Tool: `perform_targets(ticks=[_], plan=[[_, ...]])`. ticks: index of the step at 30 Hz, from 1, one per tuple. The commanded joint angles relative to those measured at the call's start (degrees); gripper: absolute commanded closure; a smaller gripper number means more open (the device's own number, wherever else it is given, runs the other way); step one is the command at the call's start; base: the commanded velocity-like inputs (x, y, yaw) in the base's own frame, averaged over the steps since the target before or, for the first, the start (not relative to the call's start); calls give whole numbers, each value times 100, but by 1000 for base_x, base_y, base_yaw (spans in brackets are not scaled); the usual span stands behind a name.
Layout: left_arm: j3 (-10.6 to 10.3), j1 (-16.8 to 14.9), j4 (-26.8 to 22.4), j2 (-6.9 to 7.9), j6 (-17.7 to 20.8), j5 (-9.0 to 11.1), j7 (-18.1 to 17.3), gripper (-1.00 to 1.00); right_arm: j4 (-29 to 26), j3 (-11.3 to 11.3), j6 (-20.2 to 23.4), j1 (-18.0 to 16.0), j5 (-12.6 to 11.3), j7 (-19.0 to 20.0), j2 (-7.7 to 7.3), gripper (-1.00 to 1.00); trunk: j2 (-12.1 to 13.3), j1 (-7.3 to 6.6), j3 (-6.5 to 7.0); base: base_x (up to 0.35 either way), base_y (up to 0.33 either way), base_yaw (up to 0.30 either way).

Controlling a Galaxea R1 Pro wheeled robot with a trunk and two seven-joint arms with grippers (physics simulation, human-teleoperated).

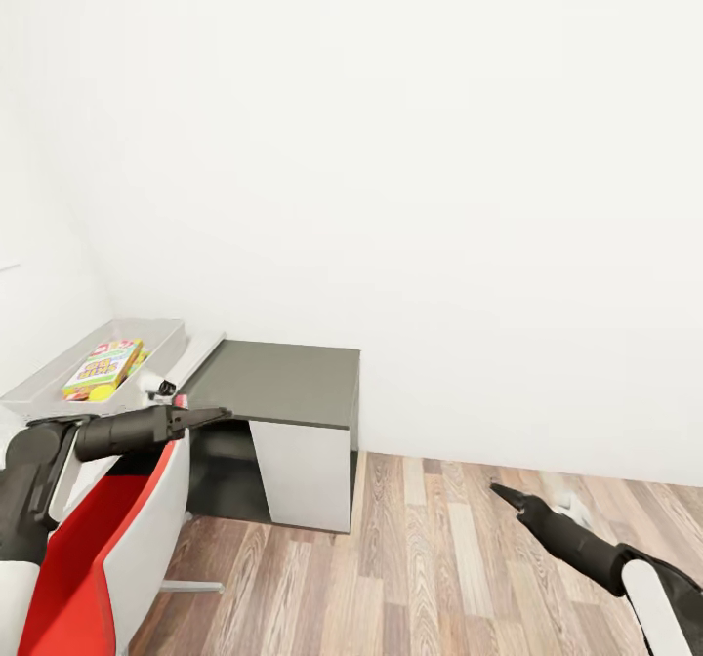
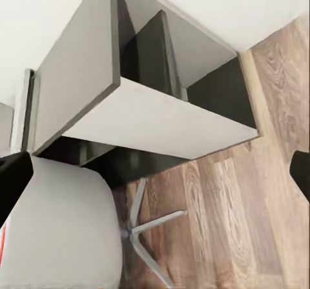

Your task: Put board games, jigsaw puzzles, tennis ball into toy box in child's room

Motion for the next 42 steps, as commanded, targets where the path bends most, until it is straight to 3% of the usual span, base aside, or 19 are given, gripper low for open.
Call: perform_targets(ticks=[1,4,6,7,8,9,12,14,19,22,27,33,38,42], plan=[[-27,81,170,14,54,-92,-24,-100,140,-8,18,91,172,31,15,-100,-13,4,-12,0,0,0],[-79,289,586,20,-82,-541,-24,-100,483,-3,-37,433,518,20,53,-100,-13,4,-12,0,0,0],[-108,455,811,-8,-429,-1042,-24,-100,710,7,-235,708,759,12,80,-100,-13,4,-12,0,0,0],[-112,508,872,-15,-526,-1170,-24,-100,752,12,-307,758,820,9,87,-100,-13,4,-12,0,0,0],[-122,657,1111,-33,-783,-1521,-24,-100,855,40,-520,854,1037,-17,106,-100,-13,4,-12,0,0,0],[-123,694,1212,-42,-860,-1621,-24,-100,897,53,-582,877,1131,-37,115,-100,-13,4,-12,0,0,0],[-130,813,1983,-111,-1441,-1962,-24,-100,1441,102,-962,950,1835,-138,227,-100,-13,4,-12,0,0,-12],[-135,836,2529,-156,-1965,-2033,123,-100,1986,114,-1408,965,2174,-162,340,-100,-13,4,-14,0,0,-141],[-138,852,3215,-208,-2515,-2083,934,-100,3153,192,-2550,972,2410,-171,426,-100,-13,4,-23,0,0,-231],[-138,852,3496,-250,-2719,-2090,1414,-100,3519,295,-2818,970,2436,-180,431,-100,-13,4,-31,0,0,-264],[-138,853,4052,-316,-3261,-2091,2174,-100,3699,540,-2948,968,2444,-201,445,-100,-13,4,-45,0,0,-269],[-145,853,4614,-413,-3643,-2090,3180,-100,3898,670,-3191,972,2440,-411,442,-100,-13,4,-63,0,0,-271],[-151,853,5501,-533,-4169,-2087,4628,-100,4711,918,-3746,968,2547,-932,441,-100,-13,4,-81,0,0,-271],[-149,858,6306,-633,-4670,-2079,6183,-100,5075,1138,-4191,971,2636,-1355,444,-100,-13,4,-99,0,0,-258]])
